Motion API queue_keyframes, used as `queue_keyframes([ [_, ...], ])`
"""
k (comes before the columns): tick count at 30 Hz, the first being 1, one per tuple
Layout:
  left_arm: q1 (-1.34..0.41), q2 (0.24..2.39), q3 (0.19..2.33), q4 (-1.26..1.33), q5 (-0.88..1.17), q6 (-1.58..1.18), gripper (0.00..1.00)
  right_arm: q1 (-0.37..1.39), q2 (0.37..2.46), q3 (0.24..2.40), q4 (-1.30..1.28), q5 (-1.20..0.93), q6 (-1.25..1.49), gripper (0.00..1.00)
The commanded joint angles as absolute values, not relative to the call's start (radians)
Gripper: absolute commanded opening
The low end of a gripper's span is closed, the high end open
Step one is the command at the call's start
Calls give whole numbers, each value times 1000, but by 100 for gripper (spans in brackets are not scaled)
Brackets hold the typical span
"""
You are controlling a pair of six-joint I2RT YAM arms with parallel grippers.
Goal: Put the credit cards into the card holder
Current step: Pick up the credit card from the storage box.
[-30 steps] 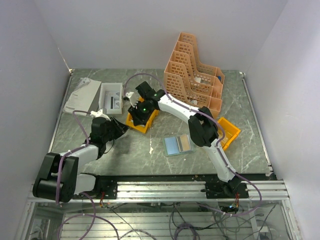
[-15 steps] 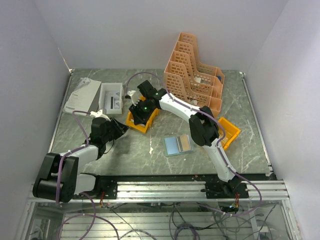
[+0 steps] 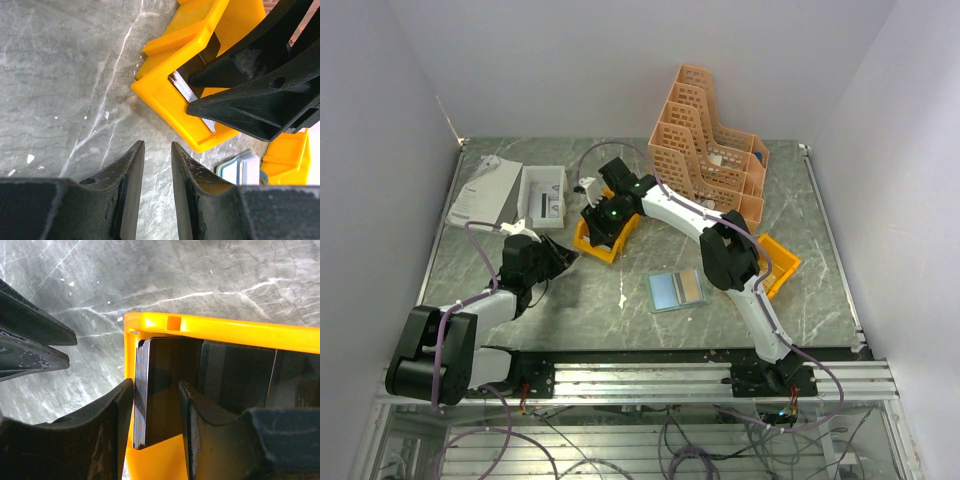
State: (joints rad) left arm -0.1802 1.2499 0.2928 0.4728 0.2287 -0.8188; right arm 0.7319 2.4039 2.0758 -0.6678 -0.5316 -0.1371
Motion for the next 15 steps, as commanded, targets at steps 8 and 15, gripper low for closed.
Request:
queue_keyframes([
  [8,-169,1246,290,482,225,-804,39,717,2397,2118,-650,-509,-130,38],
  [15,-170,1241,294,472,225,-801,39,712,2414,2133,-660,-520,-128,26],
])
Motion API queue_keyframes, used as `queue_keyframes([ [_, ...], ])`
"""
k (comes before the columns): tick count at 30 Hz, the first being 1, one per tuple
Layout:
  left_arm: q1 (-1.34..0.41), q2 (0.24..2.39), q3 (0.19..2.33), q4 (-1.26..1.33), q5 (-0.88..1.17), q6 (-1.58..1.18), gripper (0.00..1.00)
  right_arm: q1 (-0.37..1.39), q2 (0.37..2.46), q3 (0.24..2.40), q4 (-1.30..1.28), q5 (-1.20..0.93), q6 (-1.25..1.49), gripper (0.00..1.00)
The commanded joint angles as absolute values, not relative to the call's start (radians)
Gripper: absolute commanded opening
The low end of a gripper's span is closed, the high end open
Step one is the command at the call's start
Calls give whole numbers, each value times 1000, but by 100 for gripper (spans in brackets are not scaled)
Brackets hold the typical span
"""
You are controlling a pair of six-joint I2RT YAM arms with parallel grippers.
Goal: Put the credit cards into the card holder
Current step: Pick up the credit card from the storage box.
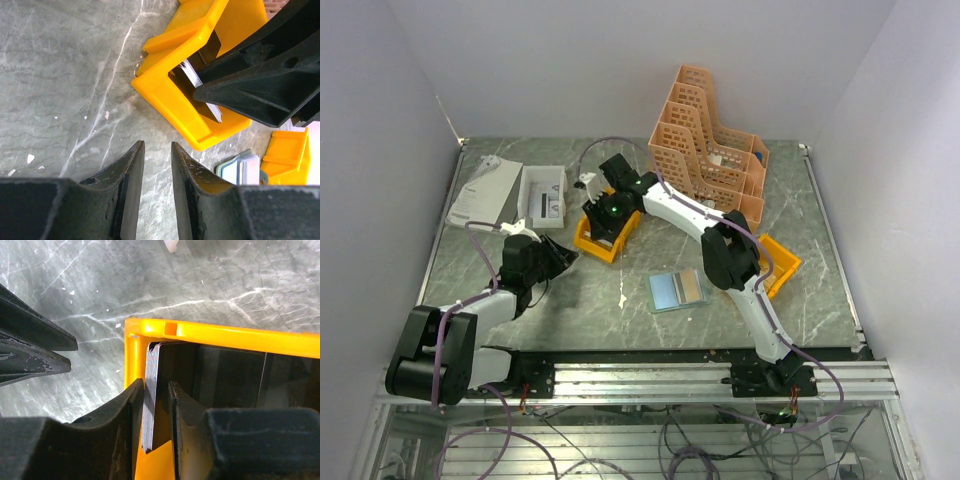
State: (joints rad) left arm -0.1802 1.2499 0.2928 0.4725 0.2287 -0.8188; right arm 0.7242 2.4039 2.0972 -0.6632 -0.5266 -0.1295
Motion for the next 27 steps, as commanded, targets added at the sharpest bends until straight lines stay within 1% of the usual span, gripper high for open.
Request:
queue_keyframes([
  [1,-170,1240,296,469,224,-800,39,710,2416,2136,-663,-520,-127,24],
  [6,-169,1239,301,460,223,-798,39,694,2418,2143,-665,-518,-124,11],
  [13,-169,1246,307,467,229,-798,38,666,2433,2154,-672,-588,-103,0],
  [25,-169,1247,315,462,233,-800,38,637,2450,2163,-663,-667,-72,0],
  [27,-169,1251,312,468,237,-801,38,638,2466,2167,-666,-681,-61,1],
])
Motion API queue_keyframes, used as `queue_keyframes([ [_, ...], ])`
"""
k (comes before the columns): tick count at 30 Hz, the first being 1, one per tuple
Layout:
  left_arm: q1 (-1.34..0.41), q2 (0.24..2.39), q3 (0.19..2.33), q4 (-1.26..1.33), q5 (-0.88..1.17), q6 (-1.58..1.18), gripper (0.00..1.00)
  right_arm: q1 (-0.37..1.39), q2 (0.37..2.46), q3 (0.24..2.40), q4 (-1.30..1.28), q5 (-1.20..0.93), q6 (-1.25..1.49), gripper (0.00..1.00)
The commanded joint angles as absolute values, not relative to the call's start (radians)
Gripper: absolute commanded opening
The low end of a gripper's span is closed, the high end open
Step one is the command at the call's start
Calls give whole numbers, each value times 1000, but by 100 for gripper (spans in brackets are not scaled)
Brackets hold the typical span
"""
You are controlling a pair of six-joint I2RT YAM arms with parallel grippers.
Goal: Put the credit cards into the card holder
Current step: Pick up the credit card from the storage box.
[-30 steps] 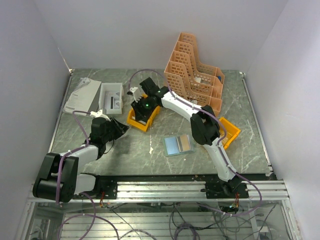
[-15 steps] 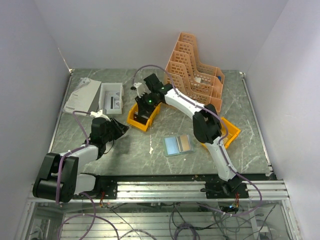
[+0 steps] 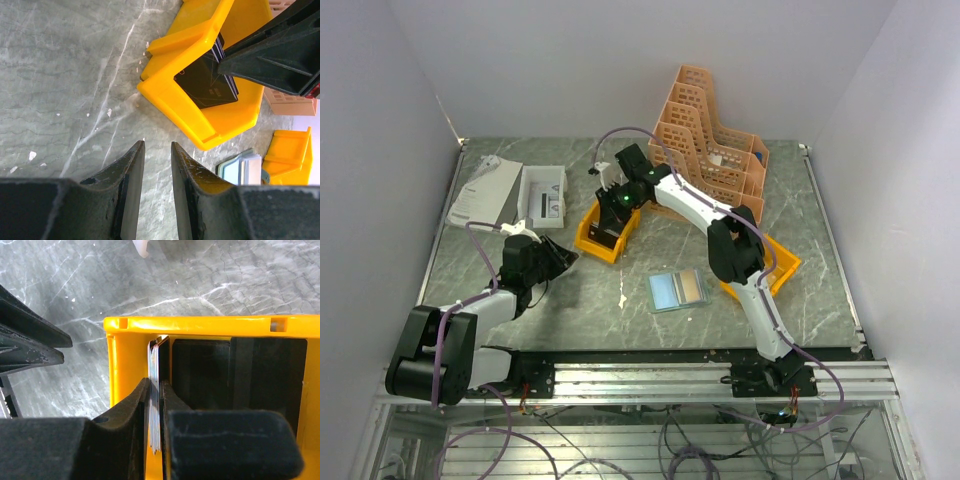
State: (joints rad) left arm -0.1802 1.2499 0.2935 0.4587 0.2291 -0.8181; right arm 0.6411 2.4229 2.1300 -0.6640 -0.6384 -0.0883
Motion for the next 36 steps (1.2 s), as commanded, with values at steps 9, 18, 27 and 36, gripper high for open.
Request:
queue_keyframes([
  [9,-170,1257,301,480,241,-804,38,646,2504,2164,-658,-730,-26,5],
  [18,-170,1267,301,488,243,-804,38,643,2517,2173,-649,-780,-1,10],
  [27,-169,1271,300,492,242,-804,38,639,2520,2169,-653,-801,-2,19],
  [36,-169,1272,301,492,243,-803,38,660,2539,2207,-694,-711,-53,20],
])
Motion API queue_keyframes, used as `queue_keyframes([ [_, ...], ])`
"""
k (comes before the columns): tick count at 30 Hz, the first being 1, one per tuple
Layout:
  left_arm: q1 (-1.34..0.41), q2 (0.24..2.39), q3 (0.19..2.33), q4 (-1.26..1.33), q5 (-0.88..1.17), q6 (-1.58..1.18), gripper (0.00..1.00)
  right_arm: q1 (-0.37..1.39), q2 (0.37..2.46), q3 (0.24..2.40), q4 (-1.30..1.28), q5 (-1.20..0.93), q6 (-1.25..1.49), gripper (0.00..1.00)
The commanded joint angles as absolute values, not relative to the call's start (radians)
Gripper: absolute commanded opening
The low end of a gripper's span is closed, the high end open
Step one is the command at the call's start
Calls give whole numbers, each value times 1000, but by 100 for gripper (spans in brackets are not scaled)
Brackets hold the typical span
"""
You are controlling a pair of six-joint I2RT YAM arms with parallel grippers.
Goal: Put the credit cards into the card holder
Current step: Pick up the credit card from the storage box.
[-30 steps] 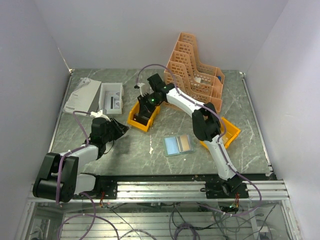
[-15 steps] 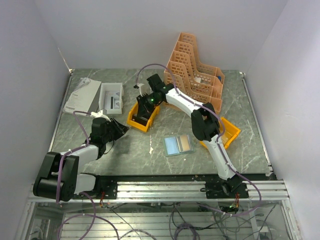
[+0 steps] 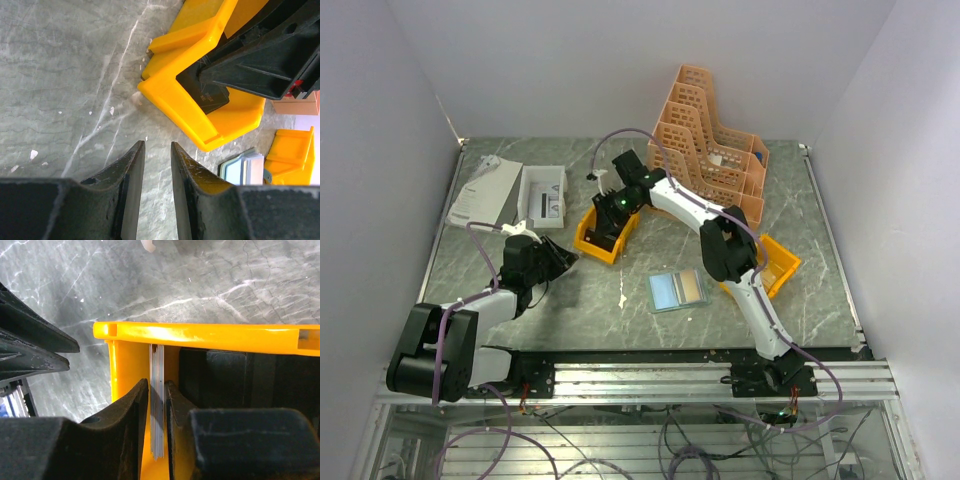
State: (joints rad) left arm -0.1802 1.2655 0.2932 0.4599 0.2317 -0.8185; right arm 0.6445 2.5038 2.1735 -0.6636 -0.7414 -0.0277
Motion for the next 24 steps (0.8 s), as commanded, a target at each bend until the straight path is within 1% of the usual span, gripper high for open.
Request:
queue_keyframes([
  [1,-169,1273,301,492,241,-802,38,661,2542,2210,-696,-711,-54,20],
  [18,-168,1278,311,488,243,-796,38,713,2582,2218,-728,-660,-118,21],
  [22,-169,1270,313,477,243,-791,38,709,2582,2239,-732,-677,-118,2],
  [24,-169,1264,313,469,240,-789,38,701,2565,2247,-722,-695,-104,0],
])
